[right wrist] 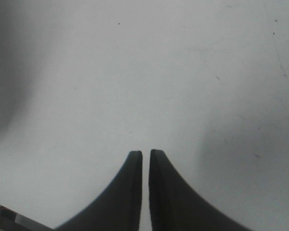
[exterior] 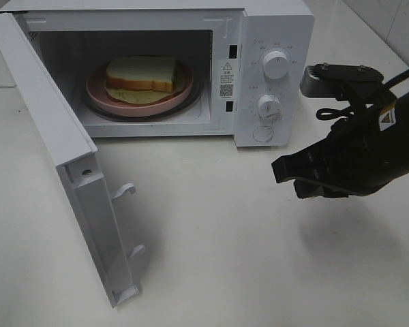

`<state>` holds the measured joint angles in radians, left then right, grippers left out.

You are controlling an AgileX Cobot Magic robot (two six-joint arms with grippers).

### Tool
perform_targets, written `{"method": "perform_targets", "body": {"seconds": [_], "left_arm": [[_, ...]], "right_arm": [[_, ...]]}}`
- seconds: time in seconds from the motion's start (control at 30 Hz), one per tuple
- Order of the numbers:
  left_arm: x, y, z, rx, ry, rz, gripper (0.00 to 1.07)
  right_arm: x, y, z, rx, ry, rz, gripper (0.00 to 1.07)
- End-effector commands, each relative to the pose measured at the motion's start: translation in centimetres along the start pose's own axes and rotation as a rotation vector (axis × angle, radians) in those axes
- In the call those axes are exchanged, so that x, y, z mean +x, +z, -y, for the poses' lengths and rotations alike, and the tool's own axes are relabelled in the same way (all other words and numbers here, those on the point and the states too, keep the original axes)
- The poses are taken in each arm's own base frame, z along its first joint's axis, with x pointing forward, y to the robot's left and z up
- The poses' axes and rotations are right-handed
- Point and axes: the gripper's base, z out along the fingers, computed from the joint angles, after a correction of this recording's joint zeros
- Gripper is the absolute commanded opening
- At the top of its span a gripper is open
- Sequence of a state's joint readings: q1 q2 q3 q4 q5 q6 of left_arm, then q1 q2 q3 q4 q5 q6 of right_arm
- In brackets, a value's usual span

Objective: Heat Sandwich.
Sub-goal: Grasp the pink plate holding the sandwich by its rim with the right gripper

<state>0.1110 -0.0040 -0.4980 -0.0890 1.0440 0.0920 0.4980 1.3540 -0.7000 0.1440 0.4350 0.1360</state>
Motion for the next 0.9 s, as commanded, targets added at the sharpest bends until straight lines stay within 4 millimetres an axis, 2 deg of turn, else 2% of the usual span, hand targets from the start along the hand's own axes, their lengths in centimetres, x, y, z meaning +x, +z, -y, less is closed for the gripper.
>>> {"method": "perform_targets", "body": {"seconds": [0.03,0.17,0.2,0.33,0.37,0.47,0.5,0.53,0.63,0.7,0.83,0.9], "left_arm": [[0.1,-0.2,0.1,0.000,-0.005,0.026,0.97],[0.1,-0.2,0.1,0.000,-0.005,0.026,0.97],[0.1,-0.2,0.1,0.000,-0.005,0.026,0.97],[0.1,-0.2,0.1,0.000,-0.005,0.026,0.97],[0.1,-0.2,0.1,0.000,-0.005,0.026,0.97],[0.1,-0.2,0.1,0.000,-0.005,0.026,0.97],[0.1,-0.2,0.1,0.000,-0.005,0.026,0.97],[0.1,-0.2,0.1,0.000,-0.005,0.026,0.97],[0.1,-0.2,0.1,0.000,-0.005,0.026,0.97],[0.1,-0.2,0.1,0.000,-0.005,0.026,0.97],[0.1,-0.2,0.1,0.000,-0.005,0.026,0.97],[0.1,-0.2,0.1,0.000,-0.005,0.026,0.97]], "right_arm": [[-0.2,-0.6,-0.2,0.000,-0.082,-0.032,0.11],[-0.8,-1.5,-0.6,-0.008,-0.260,-0.080,0.13],[-0.8,-1.5,-0.6,-0.008,-0.260,-0.080,0.13],[-1.4,-2.4,-0.9,-0.025,-0.484,-0.108,0.14],[-1.4,-2.4,-0.9,-0.025,-0.484,-0.108,0.14],[-1.5,-2.6,-0.9,-0.036,-0.648,-0.121,0.14],[-1.3,-2.6,-0.9,-0.049,-0.775,-0.135,0.14],[-1.3,-2.6,-0.9,-0.049,-0.775,-0.135,0.14],[-1.2,-2.7,-0.9,-0.072,-1.000,-0.149,0.15],[-1.2,-2.7,-0.9,-0.076,-1.044,-0.149,0.15],[-1.2,-2.7,-0.9,-0.093,-1.300,-0.136,0.15],[-1.2,-2.7,-0.9,-0.097,-1.342,-0.135,0.15]]}}
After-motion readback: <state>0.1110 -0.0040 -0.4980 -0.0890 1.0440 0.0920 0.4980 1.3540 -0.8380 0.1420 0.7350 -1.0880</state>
